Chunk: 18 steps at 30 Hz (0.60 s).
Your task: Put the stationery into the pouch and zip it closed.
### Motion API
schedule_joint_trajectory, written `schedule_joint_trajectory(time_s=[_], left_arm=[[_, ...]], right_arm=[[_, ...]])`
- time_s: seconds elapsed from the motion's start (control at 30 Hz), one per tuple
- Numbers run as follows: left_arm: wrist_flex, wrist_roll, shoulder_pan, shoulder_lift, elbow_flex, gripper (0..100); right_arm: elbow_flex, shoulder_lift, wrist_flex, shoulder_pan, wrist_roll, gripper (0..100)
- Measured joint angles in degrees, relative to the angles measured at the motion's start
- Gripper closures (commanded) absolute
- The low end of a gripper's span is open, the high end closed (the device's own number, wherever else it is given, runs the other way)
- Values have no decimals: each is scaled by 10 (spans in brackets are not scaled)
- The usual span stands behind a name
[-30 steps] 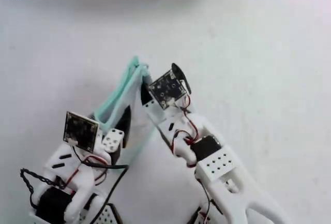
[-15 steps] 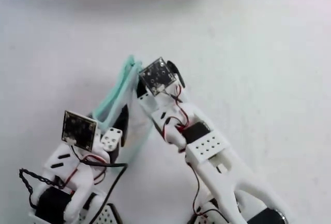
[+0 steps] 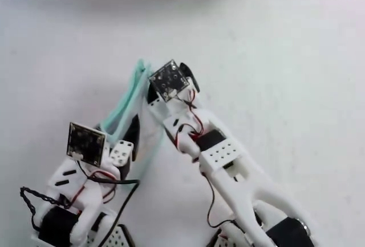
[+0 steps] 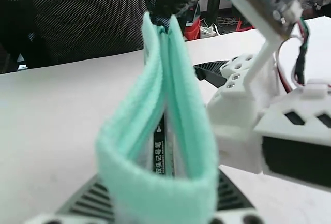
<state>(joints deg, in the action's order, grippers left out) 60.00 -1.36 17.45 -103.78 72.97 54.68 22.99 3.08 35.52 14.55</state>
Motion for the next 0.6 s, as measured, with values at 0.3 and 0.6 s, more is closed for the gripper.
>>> schedule_joint_trajectory(time_s=[0.3, 0.6], left_arm=[[0, 0, 0, 1, 0, 928], [0, 0, 0, 1, 0, 930]], right_arm=[[-10, -69, -84, 0, 25, 683], [-45, -123, -100, 12, 25, 683]])
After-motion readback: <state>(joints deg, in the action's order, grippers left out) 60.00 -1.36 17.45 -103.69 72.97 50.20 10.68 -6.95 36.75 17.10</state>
